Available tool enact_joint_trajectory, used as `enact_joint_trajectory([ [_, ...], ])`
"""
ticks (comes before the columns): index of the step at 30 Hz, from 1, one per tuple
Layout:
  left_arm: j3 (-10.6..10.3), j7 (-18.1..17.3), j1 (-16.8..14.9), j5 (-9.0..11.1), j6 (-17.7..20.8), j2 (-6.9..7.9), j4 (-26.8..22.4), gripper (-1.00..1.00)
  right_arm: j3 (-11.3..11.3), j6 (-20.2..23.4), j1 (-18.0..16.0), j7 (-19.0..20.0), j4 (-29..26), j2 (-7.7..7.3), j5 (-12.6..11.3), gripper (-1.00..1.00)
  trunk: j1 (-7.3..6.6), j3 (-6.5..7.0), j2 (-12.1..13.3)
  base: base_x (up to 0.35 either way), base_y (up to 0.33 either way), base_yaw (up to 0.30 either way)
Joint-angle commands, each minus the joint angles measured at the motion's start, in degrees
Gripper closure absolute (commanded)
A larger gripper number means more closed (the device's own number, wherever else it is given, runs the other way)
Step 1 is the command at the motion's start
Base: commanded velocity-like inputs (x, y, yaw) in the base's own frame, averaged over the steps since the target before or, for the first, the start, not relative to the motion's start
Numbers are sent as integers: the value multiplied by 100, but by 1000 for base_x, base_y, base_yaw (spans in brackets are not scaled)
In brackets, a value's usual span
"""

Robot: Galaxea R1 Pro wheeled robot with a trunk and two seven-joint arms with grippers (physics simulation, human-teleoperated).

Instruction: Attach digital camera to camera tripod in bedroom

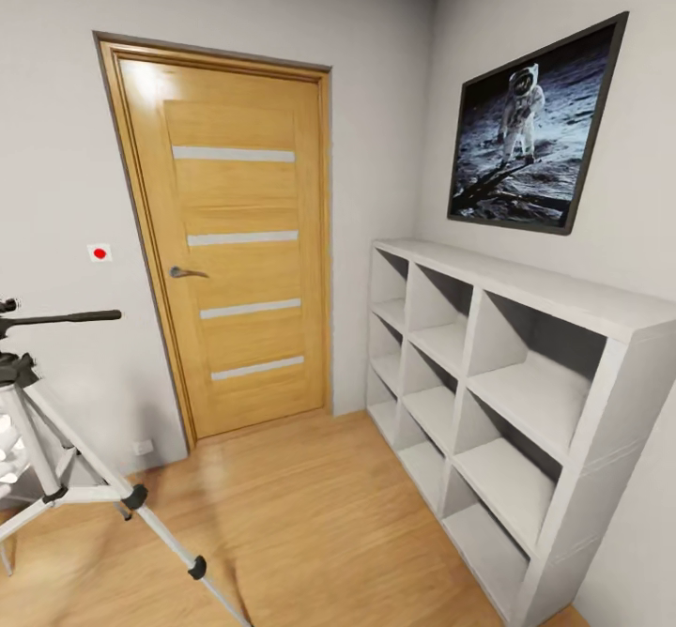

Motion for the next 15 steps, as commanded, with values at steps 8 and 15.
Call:
enact_joint_trajectory([
  [8,-51,14,-3,53,-10,0,-3,100,-44,-32,-8,31,17,-7,60,-100,3,-7,-4,279,-166,-1],
  [15,-51,14,-3,58,-12,0,-3,100,-43,-31,-8,-4,17,1,65,-100,3,-7,-4,279,-166,0],
])
